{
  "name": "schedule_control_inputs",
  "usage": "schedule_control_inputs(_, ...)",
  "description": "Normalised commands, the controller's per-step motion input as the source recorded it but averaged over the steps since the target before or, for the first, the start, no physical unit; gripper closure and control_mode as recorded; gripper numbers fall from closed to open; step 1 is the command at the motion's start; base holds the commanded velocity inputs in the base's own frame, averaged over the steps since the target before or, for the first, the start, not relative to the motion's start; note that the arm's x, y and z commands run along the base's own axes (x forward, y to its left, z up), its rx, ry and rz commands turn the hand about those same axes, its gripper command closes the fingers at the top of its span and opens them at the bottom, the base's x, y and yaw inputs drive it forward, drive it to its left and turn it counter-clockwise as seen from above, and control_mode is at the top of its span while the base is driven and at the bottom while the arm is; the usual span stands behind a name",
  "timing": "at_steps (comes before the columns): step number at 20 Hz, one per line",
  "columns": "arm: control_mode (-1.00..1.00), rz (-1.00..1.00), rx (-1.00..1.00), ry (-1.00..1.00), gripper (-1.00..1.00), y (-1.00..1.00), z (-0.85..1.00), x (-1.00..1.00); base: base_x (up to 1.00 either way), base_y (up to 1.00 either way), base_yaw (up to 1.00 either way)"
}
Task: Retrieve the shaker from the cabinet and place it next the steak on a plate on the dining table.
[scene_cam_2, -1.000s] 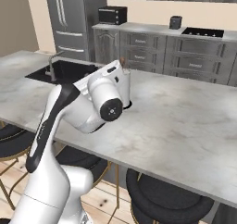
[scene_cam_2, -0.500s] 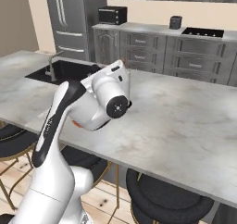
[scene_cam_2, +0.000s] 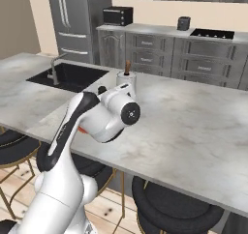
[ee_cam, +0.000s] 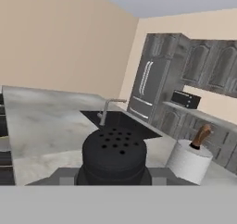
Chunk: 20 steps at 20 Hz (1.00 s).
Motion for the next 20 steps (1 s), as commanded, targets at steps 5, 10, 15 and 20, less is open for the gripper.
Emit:
schedule_control_inputs(5, -1.00, 0.07, 0.00, 0.17, 1.00, 0.00, -0.47, 0.16, 0.00, 0.00, 0.00)
schedule_control_inputs(10, -1.00, 0.05, 0.00, 0.06, 1.00, 0.00, -0.41, 0.10, 0.00, 0.00, 0.00)
schedule_control_inputs(15, -1.00, 0.03, 0.00, 0.01, 1.00, 0.00, -0.42, 0.14, 0.00, 0.00, 0.00)
schedule_control_inputs(20, -1.00, 0.00, 0.00, 0.12, 1.00, 0.05, -0.37, 0.30, 0.00, 0.00, 0.00)
